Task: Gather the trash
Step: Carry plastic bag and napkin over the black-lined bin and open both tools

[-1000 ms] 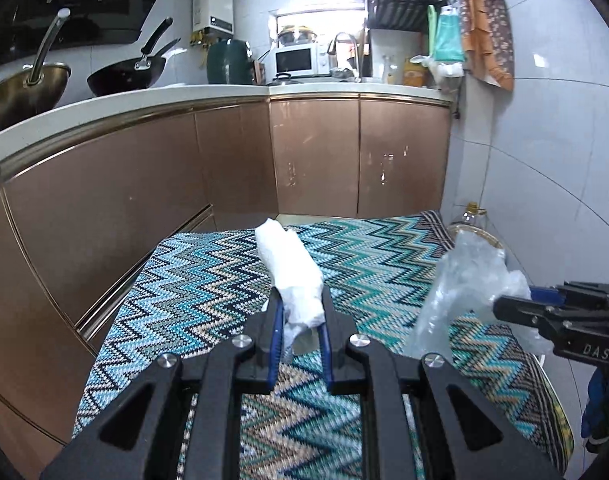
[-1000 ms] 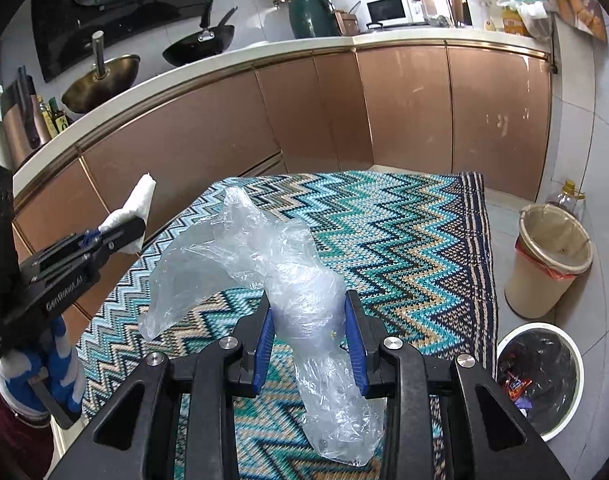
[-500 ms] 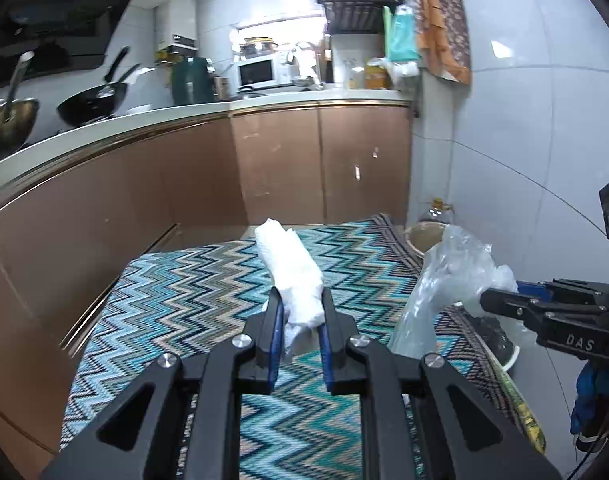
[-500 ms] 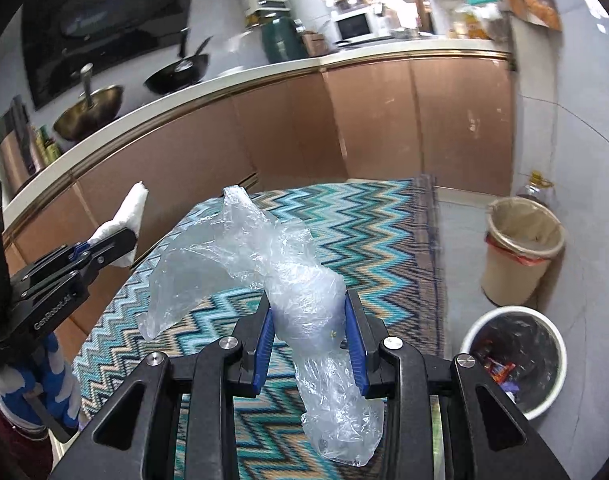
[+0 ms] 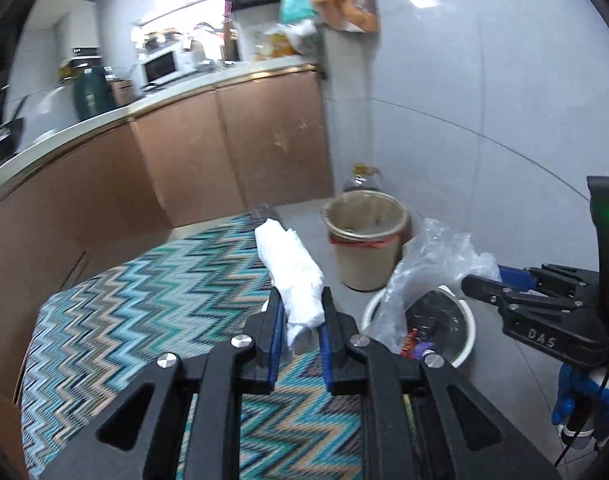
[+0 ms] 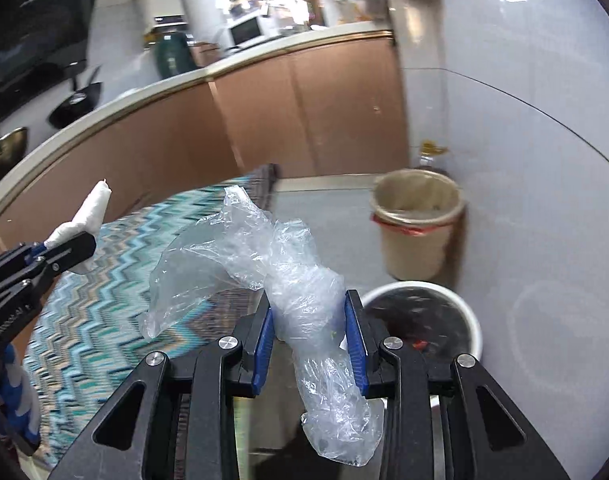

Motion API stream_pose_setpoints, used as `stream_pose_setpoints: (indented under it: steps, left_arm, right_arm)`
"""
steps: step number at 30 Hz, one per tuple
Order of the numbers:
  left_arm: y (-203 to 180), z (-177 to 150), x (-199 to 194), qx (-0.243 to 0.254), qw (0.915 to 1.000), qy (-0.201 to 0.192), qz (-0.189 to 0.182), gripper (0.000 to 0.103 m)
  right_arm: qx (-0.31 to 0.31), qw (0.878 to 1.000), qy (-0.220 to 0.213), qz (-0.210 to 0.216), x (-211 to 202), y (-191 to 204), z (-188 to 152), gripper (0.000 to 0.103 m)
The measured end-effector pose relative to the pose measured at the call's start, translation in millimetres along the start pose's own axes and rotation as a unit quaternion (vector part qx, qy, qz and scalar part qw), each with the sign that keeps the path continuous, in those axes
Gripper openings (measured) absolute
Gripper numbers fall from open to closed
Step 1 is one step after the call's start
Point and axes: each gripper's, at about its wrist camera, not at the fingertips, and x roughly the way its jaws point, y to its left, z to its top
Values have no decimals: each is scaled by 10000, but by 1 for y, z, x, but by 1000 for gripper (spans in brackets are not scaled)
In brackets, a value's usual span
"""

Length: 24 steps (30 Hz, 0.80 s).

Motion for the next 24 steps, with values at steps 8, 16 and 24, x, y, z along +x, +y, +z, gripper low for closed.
stream_pose_setpoints:
  steps: [8, 16, 24]
  left_arm:
    - [-67, 17, 74, 369, 9973, 431, -473, 15]
    - [-111, 20, 138, 558, 9914, 883, -786, 17]
    - [-136, 15, 189, 568, 9825, 1397, -1093, 19]
  right_arm:
    - [437, 9977, 172, -489, 32, -63, -9, 33]
    - [797, 9931, 400, -757, 67, -105, -19, 34]
    - [899, 9887, 776, -919, 113, -128, -29, 38]
